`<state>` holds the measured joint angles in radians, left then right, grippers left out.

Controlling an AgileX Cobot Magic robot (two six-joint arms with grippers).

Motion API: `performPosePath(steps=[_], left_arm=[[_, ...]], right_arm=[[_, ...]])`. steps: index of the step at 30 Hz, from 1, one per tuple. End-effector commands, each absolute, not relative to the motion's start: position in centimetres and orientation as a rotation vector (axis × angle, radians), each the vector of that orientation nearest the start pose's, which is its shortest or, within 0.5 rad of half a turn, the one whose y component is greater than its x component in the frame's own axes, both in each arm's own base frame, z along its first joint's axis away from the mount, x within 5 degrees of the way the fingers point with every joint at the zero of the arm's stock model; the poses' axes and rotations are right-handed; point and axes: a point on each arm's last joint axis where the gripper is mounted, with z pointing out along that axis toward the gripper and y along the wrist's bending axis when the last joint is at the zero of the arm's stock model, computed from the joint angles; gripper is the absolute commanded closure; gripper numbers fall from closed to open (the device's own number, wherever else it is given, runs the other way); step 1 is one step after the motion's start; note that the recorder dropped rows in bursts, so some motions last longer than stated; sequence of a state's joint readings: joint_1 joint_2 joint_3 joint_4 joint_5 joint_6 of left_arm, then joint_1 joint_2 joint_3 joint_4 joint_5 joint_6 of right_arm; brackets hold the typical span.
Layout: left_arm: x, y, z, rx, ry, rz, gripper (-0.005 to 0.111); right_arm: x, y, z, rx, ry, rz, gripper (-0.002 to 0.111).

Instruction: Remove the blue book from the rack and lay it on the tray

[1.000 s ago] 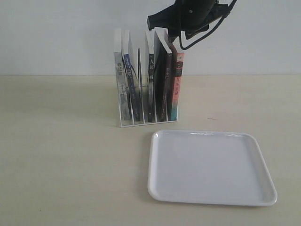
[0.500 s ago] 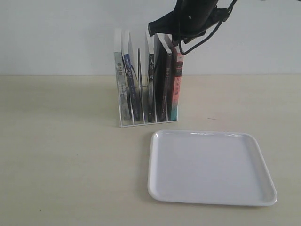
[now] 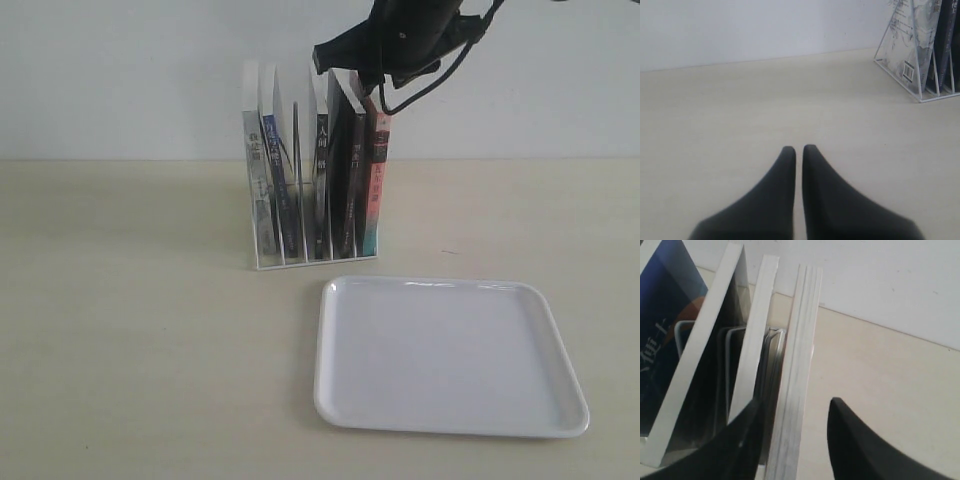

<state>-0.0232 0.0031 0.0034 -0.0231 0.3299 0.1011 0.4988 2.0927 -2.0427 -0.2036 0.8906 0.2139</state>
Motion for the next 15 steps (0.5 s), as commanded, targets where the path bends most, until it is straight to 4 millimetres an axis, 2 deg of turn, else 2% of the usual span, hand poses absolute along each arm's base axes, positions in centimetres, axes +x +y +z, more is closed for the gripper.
performPosePath(steps=[1, 5, 12, 14, 15], left_arm=[[5.4, -0.2, 18.5, 0.097, 1.795, 0.035, 0.102], [5.4, -0.2, 18.5, 0.097, 1.795, 0.035, 0.102], [5.4, -0.2, 18.5, 0.097, 1.795, 0.035, 0.102], [5.4, -0.2, 18.5, 0.097, 1.795, 0.035, 0.102], [5.4, -0.2, 18.5, 0.097, 1.795, 0.035, 0.102]], right_arm=[[43.3, 21.8, 31.2, -0.429, 2.358, 0.066, 0.068], [43.6, 22.0, 29.9, -0.435, 2.397, 0.052, 0.068], [43.6, 22.2, 29.7, -0.429, 2.413, 0.075, 0.068], [43.5, 22.1, 29.6, -0.427, 2.427, 0.074, 0.076], [43.4, 22.1, 29.5, -0.428, 2.436, 0.070, 0.086]])
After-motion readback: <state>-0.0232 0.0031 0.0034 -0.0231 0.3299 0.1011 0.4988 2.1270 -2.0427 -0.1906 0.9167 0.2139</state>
